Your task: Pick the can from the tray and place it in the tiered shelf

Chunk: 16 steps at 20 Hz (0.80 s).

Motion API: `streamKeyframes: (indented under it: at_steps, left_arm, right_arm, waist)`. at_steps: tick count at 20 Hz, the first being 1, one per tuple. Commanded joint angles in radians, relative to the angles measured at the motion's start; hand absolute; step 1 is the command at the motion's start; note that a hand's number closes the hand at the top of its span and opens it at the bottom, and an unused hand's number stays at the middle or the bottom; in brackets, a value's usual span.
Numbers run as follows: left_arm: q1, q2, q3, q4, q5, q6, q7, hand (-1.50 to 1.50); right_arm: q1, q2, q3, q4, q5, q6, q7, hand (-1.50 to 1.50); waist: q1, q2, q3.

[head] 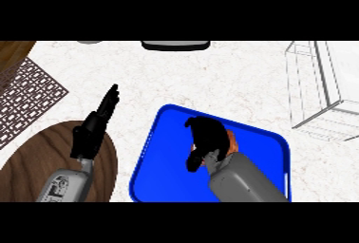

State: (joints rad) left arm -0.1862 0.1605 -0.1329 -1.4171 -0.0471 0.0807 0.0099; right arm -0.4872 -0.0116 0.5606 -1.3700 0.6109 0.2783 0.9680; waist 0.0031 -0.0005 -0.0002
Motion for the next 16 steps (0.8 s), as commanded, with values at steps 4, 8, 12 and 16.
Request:
streamKeyframes:
  at_steps: [4,8,12,16]
  left_arm:
    - [0.063,0.0,0.019,-0.041,-0.013,-0.013,-0.021,0.0]
    - [0.005,0.014,0.067,0.023,-0.003,-0.058,-0.037,0.0]
    - [0.01,0.004,0.057,-0.034,-0.013,-0.018,0.035,0.0]
    - [0.024,-0.014,0.041,-0.016,-0.022,-0.01,0.021,0.0]
  right_arm:
    - [-0.026,0.011,0.05,0.022,0.057,0.061,0.002,1.5]
    - [0.036,0.011,0.052,-0.107,0.093,0.088,0.031,1.5]
    - [0.145,-0.262,0.067,-0.235,-0.002,0.174,-0.407,1.5]
    - [0.109,-0.327,0.144,-0.325,-0.047,0.248,-0.62,1.5]
  waist:
    - [0.002,0.0,0.0]
    - [-0.003,0.0,0.0]
    - [-0.035,-0.009,0.004]
    - [-0.036,-0.018,0.015]
